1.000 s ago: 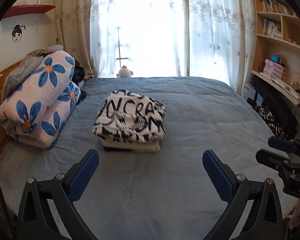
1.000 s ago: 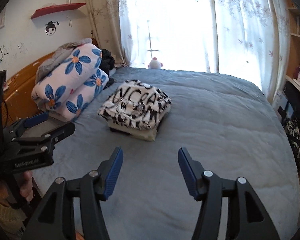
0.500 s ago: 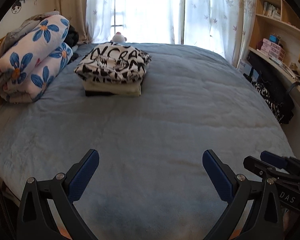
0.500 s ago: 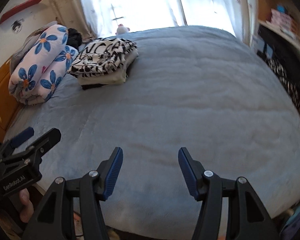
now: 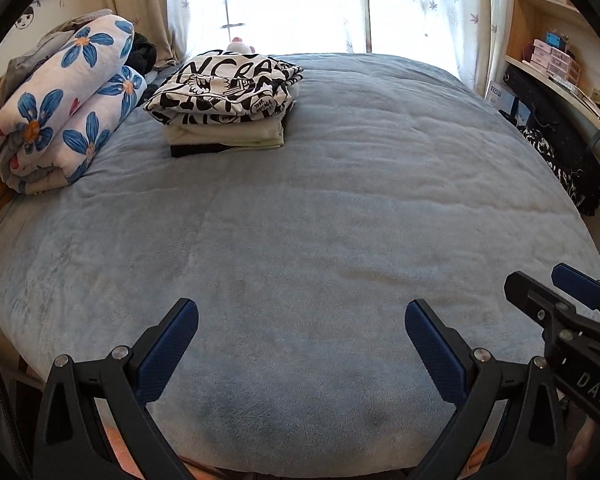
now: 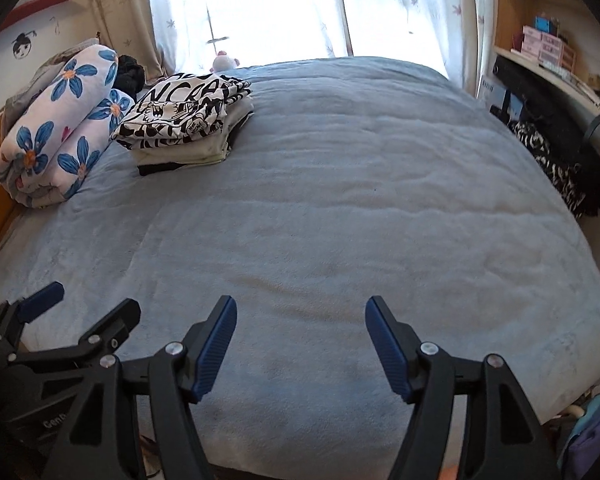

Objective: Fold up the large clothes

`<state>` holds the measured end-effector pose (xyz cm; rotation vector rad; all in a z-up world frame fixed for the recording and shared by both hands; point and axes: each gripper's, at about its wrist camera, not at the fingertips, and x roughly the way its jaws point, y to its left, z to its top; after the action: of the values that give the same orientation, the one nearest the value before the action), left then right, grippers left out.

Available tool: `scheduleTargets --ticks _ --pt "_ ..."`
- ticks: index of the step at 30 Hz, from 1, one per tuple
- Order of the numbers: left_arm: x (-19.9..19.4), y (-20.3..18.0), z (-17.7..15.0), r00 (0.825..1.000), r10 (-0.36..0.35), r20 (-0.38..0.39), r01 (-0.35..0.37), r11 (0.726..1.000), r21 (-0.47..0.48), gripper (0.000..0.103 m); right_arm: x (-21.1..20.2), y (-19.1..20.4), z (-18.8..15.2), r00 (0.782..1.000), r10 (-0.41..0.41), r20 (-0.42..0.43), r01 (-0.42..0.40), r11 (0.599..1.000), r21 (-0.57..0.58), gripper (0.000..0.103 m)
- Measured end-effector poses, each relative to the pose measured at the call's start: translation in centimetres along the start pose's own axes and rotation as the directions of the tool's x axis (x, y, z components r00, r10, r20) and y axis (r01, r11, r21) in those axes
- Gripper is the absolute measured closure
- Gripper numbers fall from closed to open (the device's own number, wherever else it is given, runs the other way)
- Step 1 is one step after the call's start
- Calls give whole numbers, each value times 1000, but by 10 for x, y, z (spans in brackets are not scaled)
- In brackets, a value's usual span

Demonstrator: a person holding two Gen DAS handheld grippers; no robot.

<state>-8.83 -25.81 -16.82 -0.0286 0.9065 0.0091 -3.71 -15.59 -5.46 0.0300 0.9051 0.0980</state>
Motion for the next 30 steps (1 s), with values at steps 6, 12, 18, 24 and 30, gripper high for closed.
scheduleTargets --ticks 6,12,18,24,30 --pt "-2 3 1 1000 0 8 0 1000 -8 1 4 -1 -2 1000 1 -10 -1 1000 -2 35" --pt "-2 6 0 1000 -10 1 10 1000 -19 1 6 -1 -4 1000 11 -19 -11 1000 3 35" --pt "-2 9 0 1000 -11 0 11 1000 -22 1 6 -1 -4 1000 11 -17 -11 1000 2 35" --pt "-2 11 0 1000 -18 -8 18 999 -28 1 5 -1 -4 1000 13 -18 -13 1000 5 35" --pt "-2 11 -1 1000 -20 -9 20 999 -29 1 5 -1 -4 1000 10 -19 -10 1000 1 35"
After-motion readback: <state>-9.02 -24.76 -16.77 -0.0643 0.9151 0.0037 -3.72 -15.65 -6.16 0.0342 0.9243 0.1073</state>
